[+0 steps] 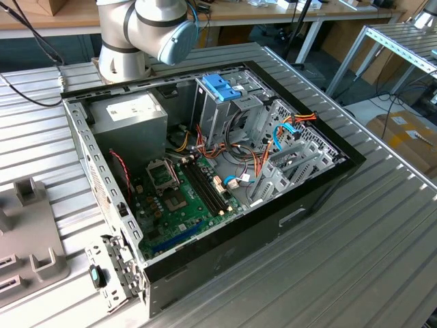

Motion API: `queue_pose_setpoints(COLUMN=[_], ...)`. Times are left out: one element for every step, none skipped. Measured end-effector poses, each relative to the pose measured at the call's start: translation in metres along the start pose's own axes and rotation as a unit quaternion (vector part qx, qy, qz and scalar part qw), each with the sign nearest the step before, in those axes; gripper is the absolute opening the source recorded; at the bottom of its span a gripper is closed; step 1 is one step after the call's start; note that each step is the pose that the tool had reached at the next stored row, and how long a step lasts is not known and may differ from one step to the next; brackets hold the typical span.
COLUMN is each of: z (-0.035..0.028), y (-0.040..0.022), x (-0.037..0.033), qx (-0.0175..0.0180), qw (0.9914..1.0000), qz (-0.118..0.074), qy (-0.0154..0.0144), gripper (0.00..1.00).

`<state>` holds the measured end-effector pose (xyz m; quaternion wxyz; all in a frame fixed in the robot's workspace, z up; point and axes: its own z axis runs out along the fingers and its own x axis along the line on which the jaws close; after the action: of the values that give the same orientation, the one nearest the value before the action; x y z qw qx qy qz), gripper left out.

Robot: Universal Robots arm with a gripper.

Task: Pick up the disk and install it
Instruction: 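Pick up the disk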

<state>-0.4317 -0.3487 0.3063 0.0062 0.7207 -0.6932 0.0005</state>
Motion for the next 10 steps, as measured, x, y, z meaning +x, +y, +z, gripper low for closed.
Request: queue_pose_setpoints(z=[-0.0001, -0.0001, 0.0, -0.0001, -0.0001, -0.0001, -0.0001, -0.0001, -0.0001, -0.0001], y=[0.0, 0.0, 0.0, 0.0, 0.0, 0.0, 0.0, 0.0, 0.0, 0.0], x=[0.0001, 0.0001, 0.0004, 0.0007, 0.0008, 0.0008, 0.0009, 0.001, 0.001, 0.0011], qx=[-0.0001, -0.0001, 0.0, -0.0001, -0.0001, -0.0001, -0.0001, -0.0001, -0.0001, -0.0001], qw=[1.0, 1.0, 1.0, 1.0, 1.0, 1.0, 1.0, 1.0, 1.0, 1.0], qz=[0.0, 0.0, 0.0, 0.0, 0.0, 0.0, 0.0, 0.0, 0.0, 0.0], qy=[0.0, 0.0, 0.0, 0.0, 0.0, 0.0, 0.0, 0.0, 0.0, 0.0], gripper=[0.39, 0.39, 0.39, 0.39, 0.39, 0.39, 0.39, 0.39, 0.39, 0.39])
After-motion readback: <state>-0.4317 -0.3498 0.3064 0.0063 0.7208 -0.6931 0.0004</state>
